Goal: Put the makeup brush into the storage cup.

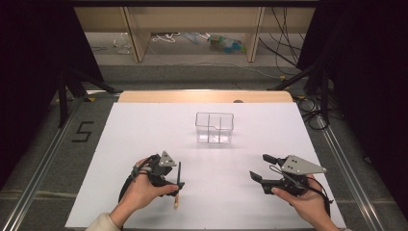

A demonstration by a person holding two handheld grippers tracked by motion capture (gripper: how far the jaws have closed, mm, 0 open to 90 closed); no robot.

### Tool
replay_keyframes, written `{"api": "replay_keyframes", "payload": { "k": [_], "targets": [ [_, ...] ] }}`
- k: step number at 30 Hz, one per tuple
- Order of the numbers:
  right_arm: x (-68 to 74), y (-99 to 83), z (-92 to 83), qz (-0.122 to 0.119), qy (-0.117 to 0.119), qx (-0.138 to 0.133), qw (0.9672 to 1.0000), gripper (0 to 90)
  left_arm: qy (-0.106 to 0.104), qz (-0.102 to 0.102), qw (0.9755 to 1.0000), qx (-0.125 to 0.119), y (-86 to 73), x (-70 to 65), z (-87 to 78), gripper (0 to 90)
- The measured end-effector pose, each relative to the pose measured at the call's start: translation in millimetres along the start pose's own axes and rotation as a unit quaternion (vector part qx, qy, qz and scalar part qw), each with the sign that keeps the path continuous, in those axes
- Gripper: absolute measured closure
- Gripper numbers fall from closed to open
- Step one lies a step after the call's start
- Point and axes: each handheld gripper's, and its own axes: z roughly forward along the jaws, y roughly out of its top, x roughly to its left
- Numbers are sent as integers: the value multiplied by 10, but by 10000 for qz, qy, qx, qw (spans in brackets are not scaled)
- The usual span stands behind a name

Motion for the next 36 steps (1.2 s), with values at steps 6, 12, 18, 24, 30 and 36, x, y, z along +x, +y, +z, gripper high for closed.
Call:
{"api": "replay_keyframes", "payload": {
  "k": [6,12,18,24,30,36],
  "targets": [
    [0,-1,3,10,4,-7,10000,263,8,-136,9994,313,40,5,68,217],
    [1,-4,8,1,-10,-4,10000,263,13,-273,9977,624,84,7,136,230],
    [3,-4,5,34,9,53,10000,263,14,-292,9957,878,121,-14,191,230],
    [3,-5,5,33,23,54,10000,263,5,-185,9934,1131,145,-36,243,237],
    [7,-5,4,40,46,60,10000,263,70,-148,9920,1250,144,-55,268,282],
    [6,-6,7,22,40,66,10000,263,-38,-92,9900,1404,116,-48,304,328]
  ]
}}
